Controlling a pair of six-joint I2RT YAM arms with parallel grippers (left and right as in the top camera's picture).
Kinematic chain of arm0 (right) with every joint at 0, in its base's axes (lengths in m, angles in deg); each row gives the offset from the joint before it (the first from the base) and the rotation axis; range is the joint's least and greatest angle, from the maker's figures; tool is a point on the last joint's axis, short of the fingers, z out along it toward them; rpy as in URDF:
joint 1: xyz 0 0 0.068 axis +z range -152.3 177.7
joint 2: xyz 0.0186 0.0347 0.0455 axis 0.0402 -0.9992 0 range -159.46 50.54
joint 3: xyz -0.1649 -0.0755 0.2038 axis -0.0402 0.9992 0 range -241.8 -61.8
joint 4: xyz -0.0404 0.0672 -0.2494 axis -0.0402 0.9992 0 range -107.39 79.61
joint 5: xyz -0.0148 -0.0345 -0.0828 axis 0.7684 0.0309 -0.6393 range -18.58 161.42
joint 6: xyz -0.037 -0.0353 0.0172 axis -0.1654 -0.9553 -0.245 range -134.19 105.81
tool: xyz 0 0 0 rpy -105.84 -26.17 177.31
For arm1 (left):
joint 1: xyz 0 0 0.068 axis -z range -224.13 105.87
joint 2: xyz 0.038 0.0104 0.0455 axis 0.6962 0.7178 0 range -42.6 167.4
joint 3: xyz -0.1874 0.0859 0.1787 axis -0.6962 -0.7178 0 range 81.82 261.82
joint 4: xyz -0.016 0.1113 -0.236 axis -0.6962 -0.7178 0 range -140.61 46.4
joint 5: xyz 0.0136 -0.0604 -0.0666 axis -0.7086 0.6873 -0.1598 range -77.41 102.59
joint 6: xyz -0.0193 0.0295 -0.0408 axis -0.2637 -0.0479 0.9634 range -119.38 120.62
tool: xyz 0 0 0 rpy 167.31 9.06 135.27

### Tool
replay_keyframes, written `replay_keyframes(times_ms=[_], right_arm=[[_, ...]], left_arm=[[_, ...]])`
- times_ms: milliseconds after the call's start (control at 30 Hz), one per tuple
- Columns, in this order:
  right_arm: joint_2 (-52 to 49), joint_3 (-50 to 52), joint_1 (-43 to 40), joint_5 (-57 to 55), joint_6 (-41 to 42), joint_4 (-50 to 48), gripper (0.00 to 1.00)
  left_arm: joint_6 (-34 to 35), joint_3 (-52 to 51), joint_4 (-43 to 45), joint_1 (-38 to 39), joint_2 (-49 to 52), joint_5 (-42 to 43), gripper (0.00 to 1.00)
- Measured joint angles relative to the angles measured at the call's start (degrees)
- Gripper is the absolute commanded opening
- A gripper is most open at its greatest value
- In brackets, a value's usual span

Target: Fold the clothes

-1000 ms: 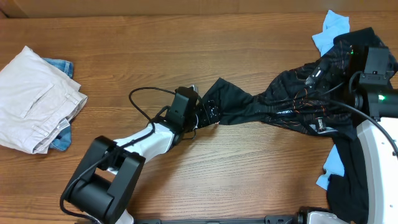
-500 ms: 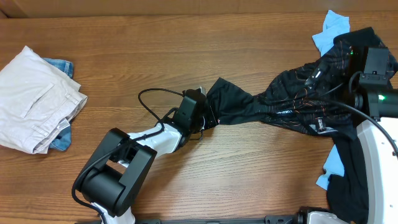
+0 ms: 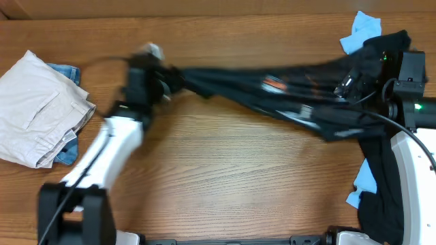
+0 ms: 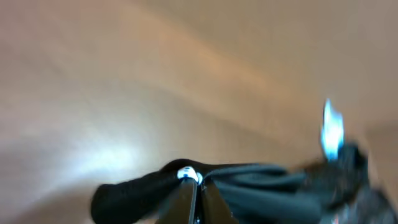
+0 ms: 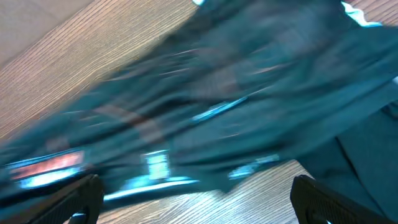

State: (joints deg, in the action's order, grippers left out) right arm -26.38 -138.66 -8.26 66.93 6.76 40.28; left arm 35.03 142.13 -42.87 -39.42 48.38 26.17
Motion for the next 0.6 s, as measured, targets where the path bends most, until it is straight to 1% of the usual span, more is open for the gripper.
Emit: replay_keyframes(times_ms=[33, 67, 100, 133, 167, 200, 300, 400, 500, 600], right_arm=[[0.0, 0.0, -0.02, -0.02, 0.0, 0.0, 1.0], [0.0, 0.0, 0.0, -0.02, -0.02, 0.0, 1.0], [0.0, 0.0, 0.0, -0.02, 0.0, 0.02, 1.0], [0.0, 0.0, 0.0, 0.0, 0.0, 0.04, 1.0], [0.0, 0.0, -0.02, -0.02, 0.0, 0.02, 1.0], [0.0, 0.0, 0.0, 0.0, -0.02, 0.09, 1.0], [0.0, 0.0, -0.02, -0.02, -0.02, 0.07, 1.0], [0.0, 0.0, 0.0, -0.02, 0.0, 0.11, 1.0], [0.0, 0.0, -0.02, 0.0, 0.0, 0.2, 1.0], [0.0, 0.0, 0.0, -0.02, 0.0, 0.26, 1.0]], left_arm=[[-0.31, 1.05, 0.0, -2.01, -0.31, -0.13, 0.04], [-0.59, 2.25, 0.02, -4.31, -0.46, -0.35, 0.15], [-0.92, 3.28, 0.07, -6.32, -0.46, -0.57, 0.57], [-1.68, 4.22, 0.04, -8.52, -0.46, -0.98, 0.67], [-2.08, 4.94, -0.15, -10.51, -0.46, -1.33, 0.75], [-2.49, 5.53, -0.37, -11.96, -0.46, -1.64, 1.0], [-3.15, 6.91, -1.25, -15.41, -0.44, -1.53, 1.0], [-3.17, 7.32, -5.18, -17.03, -0.44, 0.42, 1.0], [-3.32, 7.37, -11.76, -16.5, -0.44, 3.74, 1.0], [-3.32, 7.45, -19.28, -13.05, -0.44, 6.93, 1.0]])
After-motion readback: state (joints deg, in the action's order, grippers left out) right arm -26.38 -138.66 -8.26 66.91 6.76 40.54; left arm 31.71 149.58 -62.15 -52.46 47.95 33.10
